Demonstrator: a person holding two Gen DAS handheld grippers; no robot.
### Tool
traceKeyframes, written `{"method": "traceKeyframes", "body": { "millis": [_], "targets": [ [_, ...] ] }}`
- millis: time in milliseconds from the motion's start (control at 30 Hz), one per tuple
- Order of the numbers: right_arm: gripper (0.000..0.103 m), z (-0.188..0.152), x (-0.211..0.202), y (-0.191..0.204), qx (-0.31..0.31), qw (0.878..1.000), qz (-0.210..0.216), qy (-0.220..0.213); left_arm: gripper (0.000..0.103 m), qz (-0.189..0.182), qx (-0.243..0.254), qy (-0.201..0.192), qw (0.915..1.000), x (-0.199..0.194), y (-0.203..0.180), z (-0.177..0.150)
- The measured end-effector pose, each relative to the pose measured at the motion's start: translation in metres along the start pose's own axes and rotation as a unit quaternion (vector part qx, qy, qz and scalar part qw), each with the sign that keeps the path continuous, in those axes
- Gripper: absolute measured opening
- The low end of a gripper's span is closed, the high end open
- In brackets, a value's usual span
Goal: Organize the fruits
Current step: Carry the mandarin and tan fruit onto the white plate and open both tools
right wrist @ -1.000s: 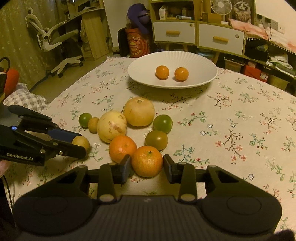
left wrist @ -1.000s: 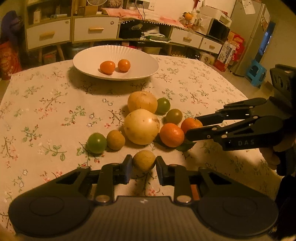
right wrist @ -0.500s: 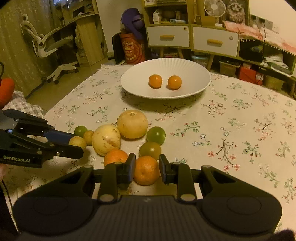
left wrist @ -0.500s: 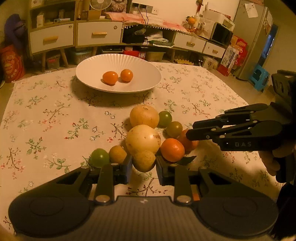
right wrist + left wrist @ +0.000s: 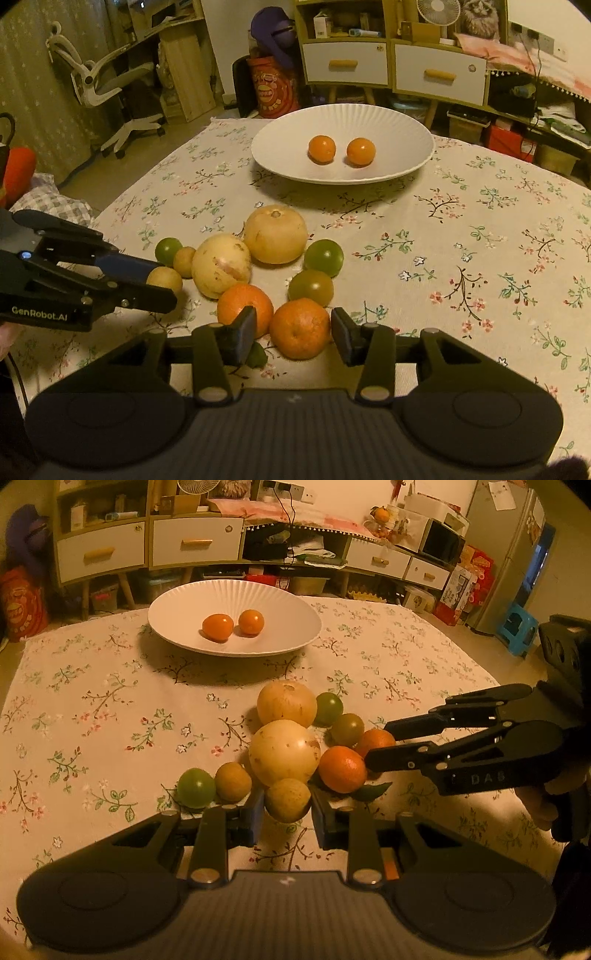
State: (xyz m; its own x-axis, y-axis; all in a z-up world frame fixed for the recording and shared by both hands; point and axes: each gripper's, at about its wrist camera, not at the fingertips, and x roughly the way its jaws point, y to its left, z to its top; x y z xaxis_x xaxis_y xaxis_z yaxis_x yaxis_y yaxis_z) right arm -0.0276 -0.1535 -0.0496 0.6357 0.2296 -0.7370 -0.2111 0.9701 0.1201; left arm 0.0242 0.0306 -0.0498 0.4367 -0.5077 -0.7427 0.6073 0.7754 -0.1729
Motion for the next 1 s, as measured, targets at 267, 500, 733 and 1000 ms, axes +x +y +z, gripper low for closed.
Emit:
{"method": "traceKeyframes", "body": {
  "millis": [267, 500, 733, 1000],
  "targets": [
    [0.041, 0.001, -0.004, 0.0, -0.009, 1.0, 0.007, 0.007, 0.032, 0.001, -0.002, 0.003, 1.0, 0.002, 0.001, 0.0],
    [0.038, 0.0, 0.003, 0.005, -0.038, 0.999, -0.012, 0.011, 0.032, 0.0, 0.001, 0.005, 1.0, 0.003, 0.0, 0.0],
    [0.033, 0.0, 0.003, 0.004, -0.044, 0.999, -0.013, 0.007, 0.032, 0.001, 0.001, 0.005, 1.0, 0.003, -0.001, -0.001],
    [0.032, 0.005, -0.006, 0.001, -0.026, 1.0, -0.008, -0.011, 0.032, 0.002, 0.002, -0.003, 1.0, 0.001, -0.003, 0.005]
  ]
}}
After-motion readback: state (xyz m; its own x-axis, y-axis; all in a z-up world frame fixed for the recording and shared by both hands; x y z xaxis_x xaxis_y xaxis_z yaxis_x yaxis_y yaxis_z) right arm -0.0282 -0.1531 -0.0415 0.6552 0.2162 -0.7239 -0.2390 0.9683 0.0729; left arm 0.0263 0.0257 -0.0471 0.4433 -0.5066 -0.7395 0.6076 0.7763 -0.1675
